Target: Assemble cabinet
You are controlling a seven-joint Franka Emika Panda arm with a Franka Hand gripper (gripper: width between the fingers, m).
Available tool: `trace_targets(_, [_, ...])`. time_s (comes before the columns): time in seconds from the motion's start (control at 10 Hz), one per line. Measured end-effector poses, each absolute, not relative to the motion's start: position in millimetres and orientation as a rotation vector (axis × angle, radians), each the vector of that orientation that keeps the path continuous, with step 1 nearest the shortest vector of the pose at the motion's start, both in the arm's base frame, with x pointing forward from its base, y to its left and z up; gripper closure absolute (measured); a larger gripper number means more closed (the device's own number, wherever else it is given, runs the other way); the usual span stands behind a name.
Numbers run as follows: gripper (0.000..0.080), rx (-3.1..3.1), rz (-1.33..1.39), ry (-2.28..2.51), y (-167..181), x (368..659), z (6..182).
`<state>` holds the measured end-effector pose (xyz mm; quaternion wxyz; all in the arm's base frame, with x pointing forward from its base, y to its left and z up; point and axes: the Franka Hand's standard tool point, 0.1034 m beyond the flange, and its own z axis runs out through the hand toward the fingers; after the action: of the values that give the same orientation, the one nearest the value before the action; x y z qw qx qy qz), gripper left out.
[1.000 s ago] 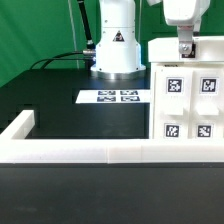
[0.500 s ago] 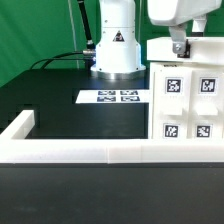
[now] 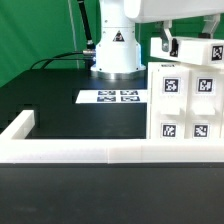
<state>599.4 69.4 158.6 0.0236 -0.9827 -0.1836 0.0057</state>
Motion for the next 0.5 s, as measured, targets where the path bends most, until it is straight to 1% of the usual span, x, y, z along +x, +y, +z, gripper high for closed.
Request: trace_targets(0.5, [0.0241,-3.095,0.028,-0.089,69.9,599.5,158.6])
